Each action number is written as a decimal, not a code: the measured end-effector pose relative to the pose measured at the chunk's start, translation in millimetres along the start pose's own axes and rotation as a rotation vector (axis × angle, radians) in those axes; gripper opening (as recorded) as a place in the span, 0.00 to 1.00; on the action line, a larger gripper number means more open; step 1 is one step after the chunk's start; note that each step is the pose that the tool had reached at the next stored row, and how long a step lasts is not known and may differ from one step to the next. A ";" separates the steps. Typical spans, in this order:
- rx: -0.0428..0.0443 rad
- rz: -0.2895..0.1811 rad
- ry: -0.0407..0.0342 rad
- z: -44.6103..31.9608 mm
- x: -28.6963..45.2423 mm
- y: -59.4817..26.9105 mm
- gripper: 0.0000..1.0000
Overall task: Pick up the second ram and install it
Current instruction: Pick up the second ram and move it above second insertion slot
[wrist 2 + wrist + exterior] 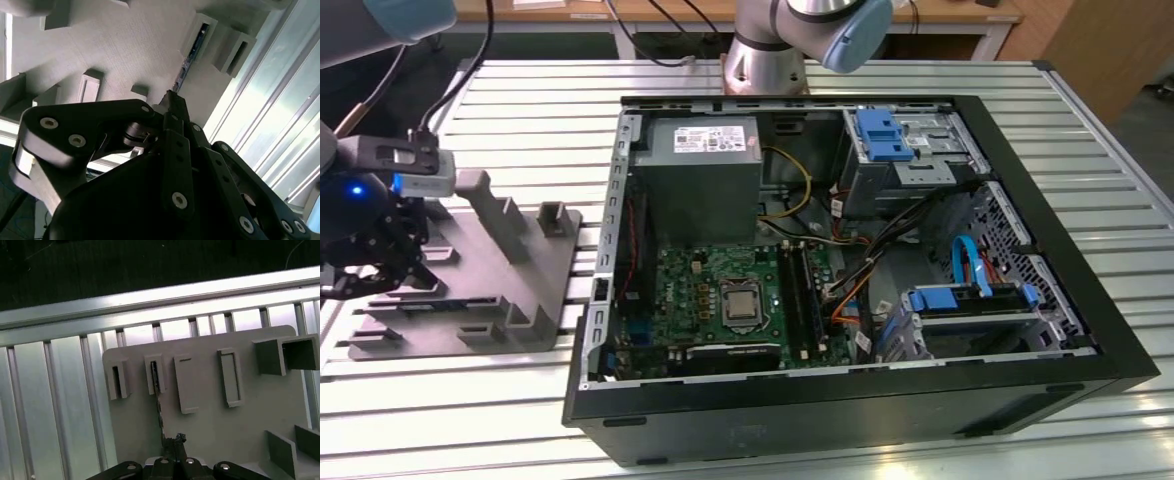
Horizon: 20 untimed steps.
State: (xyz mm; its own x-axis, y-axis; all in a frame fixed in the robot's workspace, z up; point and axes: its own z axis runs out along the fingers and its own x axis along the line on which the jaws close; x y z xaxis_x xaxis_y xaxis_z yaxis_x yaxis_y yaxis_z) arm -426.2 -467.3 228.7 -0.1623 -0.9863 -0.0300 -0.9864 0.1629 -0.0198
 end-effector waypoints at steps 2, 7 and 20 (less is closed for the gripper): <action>-0.0007 -0.023 -0.0004 0.0 0.0 0.0 0.10; -0.0024 -0.081 -0.0016 0.0 0.0 0.0 0.10; -0.0068 -0.227 -0.0045 0.1 0.0 0.0 0.10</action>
State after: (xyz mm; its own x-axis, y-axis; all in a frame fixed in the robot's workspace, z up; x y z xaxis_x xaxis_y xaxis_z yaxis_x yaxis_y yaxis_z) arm -426.2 -467.3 228.7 0.0636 -0.9975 -0.0300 -0.9978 -0.0630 -0.0198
